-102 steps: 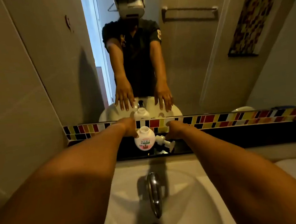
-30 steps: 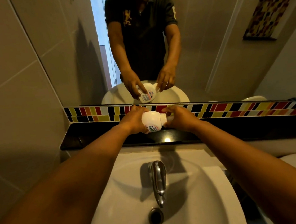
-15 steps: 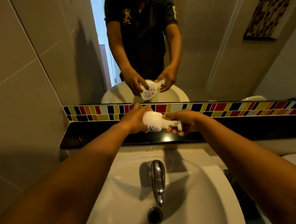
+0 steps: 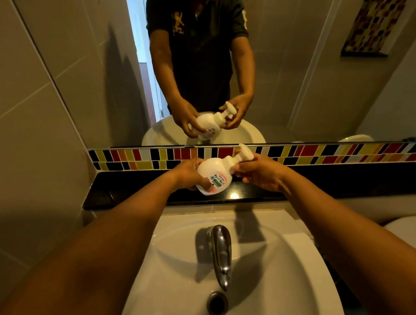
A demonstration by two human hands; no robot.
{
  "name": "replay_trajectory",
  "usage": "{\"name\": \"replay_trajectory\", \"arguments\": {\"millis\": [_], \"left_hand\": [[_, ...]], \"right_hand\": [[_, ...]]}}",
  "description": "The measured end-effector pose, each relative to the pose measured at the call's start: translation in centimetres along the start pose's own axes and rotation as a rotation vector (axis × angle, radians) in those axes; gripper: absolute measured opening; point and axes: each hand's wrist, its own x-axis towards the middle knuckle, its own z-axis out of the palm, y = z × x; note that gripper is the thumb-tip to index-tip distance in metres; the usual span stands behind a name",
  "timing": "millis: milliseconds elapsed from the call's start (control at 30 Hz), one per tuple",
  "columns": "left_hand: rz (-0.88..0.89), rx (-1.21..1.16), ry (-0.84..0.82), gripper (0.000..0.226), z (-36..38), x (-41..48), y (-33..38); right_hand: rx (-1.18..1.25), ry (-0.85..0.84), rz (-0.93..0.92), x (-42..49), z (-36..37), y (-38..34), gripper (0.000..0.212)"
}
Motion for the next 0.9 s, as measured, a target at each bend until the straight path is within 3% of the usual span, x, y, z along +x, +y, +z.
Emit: {"name": "replay_trajectory", "arguments": {"millis": [233, 467, 600, 733, 900], "left_hand": [[-0.060, -0.158, -0.162, 0.049, -0.3, 0.1, -0.1], [-0.208, -0.463, -0.402, 0.043, -1.4, -1.1, -0.4], [-0.214, -0.470, -0.383, 0.044, -1.3, -1.0, -0.6], [-0.189, -0.436, -0.340, 0.050, -0.9, -0.6, -0.9], [-0.169, -0.436, -0.332, 0.036, -1.2, -0.7, -0.8]], "right_hand": [[-0.087, 0.100, -0.038, 0.6, 0.6, 0.4, 0.044], [-0.035, -0.052, 0.001, 0.0, -0.1, -0.7, 0.043], [-0.066, -0.043, 0.007, -0.3, 0.3, -0.8, 0.028], [-0.123, 0.045, -0.029, -0.1, 0.9, -0.6, 0.036], [-0.107, 0.043, -0.032, -0.1, 1.0, -0.6, 0.031]]}}
